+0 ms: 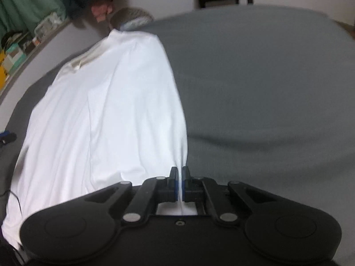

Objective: Fold clothes
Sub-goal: 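Lay the shirt flat on the bed and open both grippers, then smooth the shirt hem flat with the right gripper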

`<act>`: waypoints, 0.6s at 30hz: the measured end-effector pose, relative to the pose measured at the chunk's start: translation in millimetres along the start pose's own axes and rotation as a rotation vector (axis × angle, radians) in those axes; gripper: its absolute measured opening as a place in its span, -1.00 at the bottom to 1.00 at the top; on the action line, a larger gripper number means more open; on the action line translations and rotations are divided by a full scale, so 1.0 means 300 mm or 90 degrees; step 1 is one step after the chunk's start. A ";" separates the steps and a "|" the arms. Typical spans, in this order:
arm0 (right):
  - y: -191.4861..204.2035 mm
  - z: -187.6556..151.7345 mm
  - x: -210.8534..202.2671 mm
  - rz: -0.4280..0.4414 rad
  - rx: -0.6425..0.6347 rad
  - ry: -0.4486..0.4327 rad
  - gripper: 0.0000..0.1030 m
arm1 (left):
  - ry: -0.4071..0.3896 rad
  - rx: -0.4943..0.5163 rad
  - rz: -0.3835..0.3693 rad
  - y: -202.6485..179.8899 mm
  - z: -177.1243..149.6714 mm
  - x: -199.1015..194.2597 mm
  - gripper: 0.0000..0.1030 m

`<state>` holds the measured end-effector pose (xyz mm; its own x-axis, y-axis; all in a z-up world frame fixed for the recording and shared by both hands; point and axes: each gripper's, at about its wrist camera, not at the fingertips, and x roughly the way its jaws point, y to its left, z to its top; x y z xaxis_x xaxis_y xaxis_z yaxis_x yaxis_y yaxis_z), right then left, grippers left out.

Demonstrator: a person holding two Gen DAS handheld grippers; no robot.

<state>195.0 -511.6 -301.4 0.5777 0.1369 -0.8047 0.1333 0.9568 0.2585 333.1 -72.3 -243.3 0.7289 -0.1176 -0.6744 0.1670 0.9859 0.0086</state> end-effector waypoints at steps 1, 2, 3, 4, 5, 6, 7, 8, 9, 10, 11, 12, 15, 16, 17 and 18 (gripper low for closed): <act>-0.002 0.021 -0.025 -0.017 -0.003 -0.019 -0.94 | 0.000 -0.015 -0.007 0.004 -0.004 0.004 0.66; -0.007 0.053 -0.049 -0.043 -0.002 -0.035 -0.94 | 0.002 -0.031 -0.018 0.005 0.001 0.018 0.66; -0.017 0.090 -0.073 -0.075 -0.001 -0.048 -0.94 | 0.004 -0.042 -0.028 0.006 0.002 0.033 0.66; -0.029 0.139 -0.094 -0.114 -0.003 -0.063 -0.94 | 0.008 -0.046 -0.037 0.005 0.002 0.052 0.66; -0.042 0.196 -0.112 -0.158 -0.009 -0.078 -0.94 | 0.010 -0.046 -0.042 0.005 -0.003 0.065 0.66; -0.056 0.248 -0.119 -0.198 -0.018 -0.090 -0.94 | 0.011 -0.042 -0.044 0.001 -0.007 0.075 0.66; -0.070 0.298 -0.118 -0.234 -0.028 -0.100 -0.94 | 0.012 -0.038 -0.046 -0.003 -0.010 0.084 0.66; -0.086 0.345 -0.107 -0.267 -0.034 -0.105 -0.94 | 0.013 -0.033 -0.048 -0.006 -0.012 0.090 0.66; -0.105 0.390 -0.087 -0.298 -0.037 -0.107 -0.94 | 0.014 -0.028 -0.050 -0.009 -0.014 0.095 0.66; -0.123 0.428 -0.058 -0.316 -0.035 -0.101 -0.93 | 0.015 -0.023 -0.051 -0.011 -0.016 0.100 0.66; -0.143 0.457 -0.013 -0.320 -0.029 -0.082 -0.92 | 0.016 -0.017 -0.050 -0.013 -0.017 0.103 0.66; -0.166 0.477 0.035 -0.321 -0.020 -0.055 -0.91 | 0.017 -0.012 -0.047 -0.014 -0.019 0.103 0.66; -0.234 0.484 0.118 -0.308 0.016 -0.002 -0.37 | 0.021 -0.007 -0.032 -0.008 -0.021 0.111 0.66; -0.254 0.461 0.123 -0.292 0.033 -0.004 -0.28 | 0.021 -0.010 -0.031 -0.003 -0.019 0.110 0.66; -0.282 0.442 0.102 -0.272 0.058 -0.016 -0.25 | 0.021 -0.017 -0.032 0.002 -0.016 0.110 0.66; -0.316 0.426 0.062 -0.251 0.088 -0.036 -0.15 | 0.020 -0.027 -0.035 0.009 -0.012 0.112 0.66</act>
